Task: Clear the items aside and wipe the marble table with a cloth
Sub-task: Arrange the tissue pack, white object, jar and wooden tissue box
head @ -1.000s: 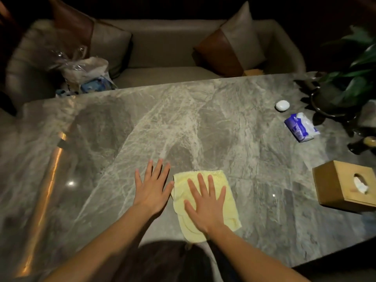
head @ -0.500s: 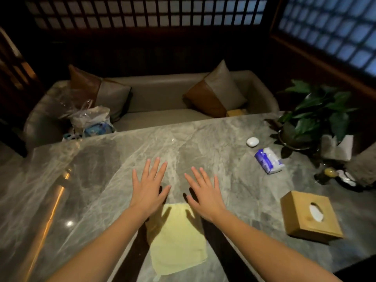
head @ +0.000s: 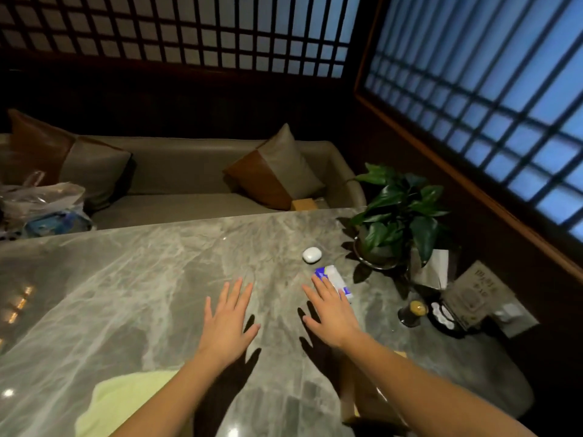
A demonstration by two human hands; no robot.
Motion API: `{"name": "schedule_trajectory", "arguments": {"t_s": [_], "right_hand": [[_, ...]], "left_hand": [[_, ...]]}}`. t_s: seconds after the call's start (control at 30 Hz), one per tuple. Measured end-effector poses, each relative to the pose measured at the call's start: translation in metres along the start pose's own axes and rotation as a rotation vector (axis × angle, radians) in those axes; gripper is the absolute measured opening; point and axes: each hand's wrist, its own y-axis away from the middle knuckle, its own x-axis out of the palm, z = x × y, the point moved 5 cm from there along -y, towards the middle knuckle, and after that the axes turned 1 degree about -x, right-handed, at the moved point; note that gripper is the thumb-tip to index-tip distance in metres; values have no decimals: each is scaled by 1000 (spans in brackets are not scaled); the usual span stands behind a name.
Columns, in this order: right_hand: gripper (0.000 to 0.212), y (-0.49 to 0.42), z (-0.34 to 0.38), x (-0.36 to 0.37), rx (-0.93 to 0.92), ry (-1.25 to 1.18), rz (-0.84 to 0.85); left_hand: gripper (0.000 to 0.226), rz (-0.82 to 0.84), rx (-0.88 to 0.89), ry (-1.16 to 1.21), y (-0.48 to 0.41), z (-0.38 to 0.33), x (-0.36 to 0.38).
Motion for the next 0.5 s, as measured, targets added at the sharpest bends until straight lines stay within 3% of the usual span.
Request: {"name": "schedule_trajectory", "arguments": {"t_s": [0.2,0.33,0.5], "right_hand": [[72,-10,-75,3,140,-238,36],[56,-28,-116,29,291,-508,59],[38,-43,-141,38,395,-686,51]], "left_hand": [[71,144,-56,258,-43,-53,47],[46,224,-328,701,-72,-77,73],[38,274,-565,917,-99,-109,117]]}}
